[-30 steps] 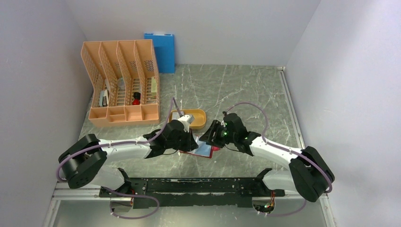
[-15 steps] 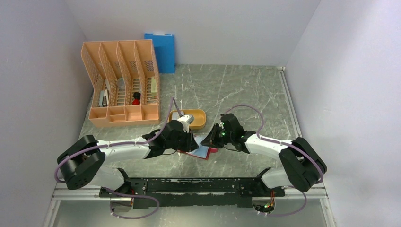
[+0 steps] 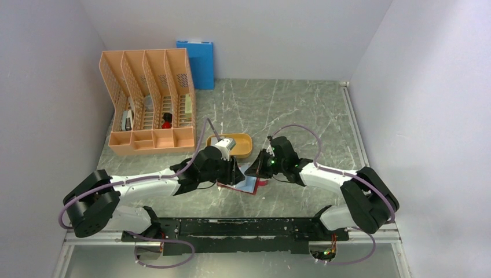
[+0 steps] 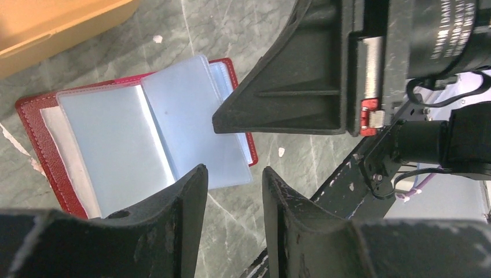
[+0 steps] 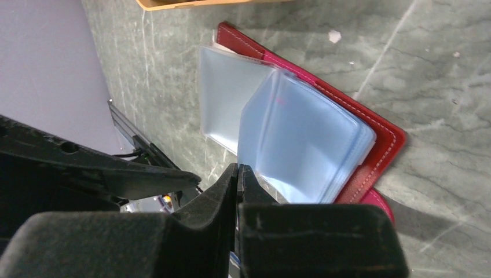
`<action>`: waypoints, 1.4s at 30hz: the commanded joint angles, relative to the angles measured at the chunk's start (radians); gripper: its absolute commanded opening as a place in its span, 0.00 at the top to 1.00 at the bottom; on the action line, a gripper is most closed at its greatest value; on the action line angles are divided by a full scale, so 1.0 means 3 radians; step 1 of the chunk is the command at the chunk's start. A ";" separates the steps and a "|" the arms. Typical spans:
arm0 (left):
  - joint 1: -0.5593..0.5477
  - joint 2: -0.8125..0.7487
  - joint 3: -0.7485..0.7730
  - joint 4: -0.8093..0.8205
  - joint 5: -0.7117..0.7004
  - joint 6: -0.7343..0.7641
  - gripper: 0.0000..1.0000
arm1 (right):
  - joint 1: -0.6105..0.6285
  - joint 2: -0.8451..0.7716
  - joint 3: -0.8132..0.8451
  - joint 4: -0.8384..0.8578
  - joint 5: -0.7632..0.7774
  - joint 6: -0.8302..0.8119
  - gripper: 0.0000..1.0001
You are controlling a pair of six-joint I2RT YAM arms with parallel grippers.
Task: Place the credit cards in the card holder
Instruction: Open the card holder at the center of the board.
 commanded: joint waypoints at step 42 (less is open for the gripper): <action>0.0000 0.0416 0.0136 0.0087 -0.0222 -0.0046 0.62 | -0.0043 0.0348 0.0174 0.0537 -0.0508 -0.0083 0.52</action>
